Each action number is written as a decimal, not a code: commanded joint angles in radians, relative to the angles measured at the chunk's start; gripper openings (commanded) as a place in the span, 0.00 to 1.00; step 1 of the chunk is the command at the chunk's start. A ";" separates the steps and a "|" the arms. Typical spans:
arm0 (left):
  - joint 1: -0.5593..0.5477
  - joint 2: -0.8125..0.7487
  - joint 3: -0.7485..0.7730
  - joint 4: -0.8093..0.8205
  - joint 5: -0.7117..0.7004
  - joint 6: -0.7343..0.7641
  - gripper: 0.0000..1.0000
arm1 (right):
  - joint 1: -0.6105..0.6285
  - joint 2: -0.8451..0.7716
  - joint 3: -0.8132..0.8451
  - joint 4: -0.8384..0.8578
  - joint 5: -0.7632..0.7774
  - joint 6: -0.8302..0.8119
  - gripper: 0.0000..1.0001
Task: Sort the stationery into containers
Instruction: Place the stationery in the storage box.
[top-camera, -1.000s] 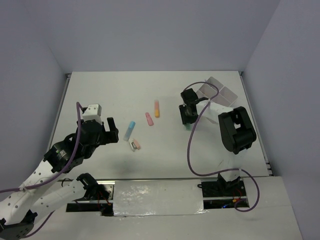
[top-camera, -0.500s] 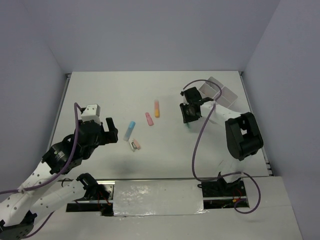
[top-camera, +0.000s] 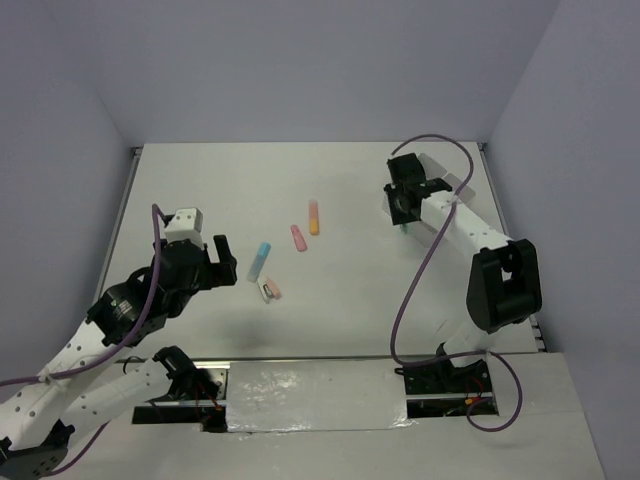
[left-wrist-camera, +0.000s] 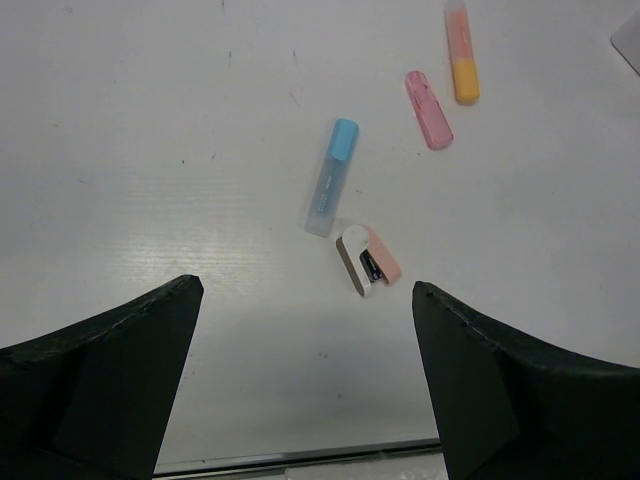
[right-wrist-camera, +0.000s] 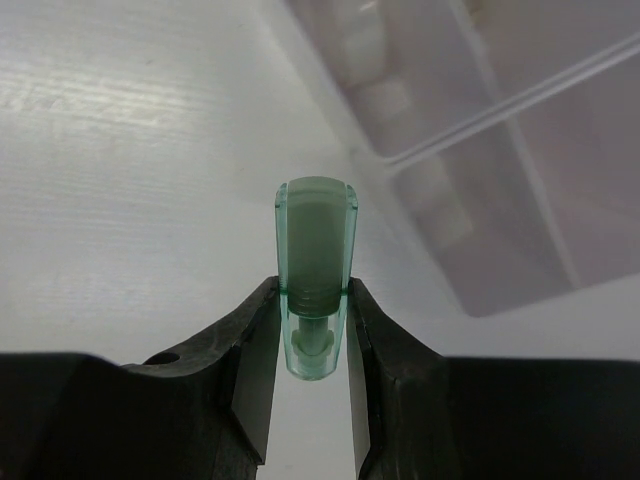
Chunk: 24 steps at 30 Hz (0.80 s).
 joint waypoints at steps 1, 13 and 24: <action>0.005 0.018 0.003 0.035 -0.004 0.016 0.99 | -0.014 -0.062 0.110 -0.049 0.165 -0.072 0.00; 0.005 0.023 0.003 0.035 -0.009 0.018 0.99 | -0.093 0.046 0.259 -0.141 0.225 -0.176 0.00; 0.005 0.026 0.003 0.042 0.003 0.024 0.99 | -0.104 0.006 0.123 -0.011 0.242 -0.267 0.00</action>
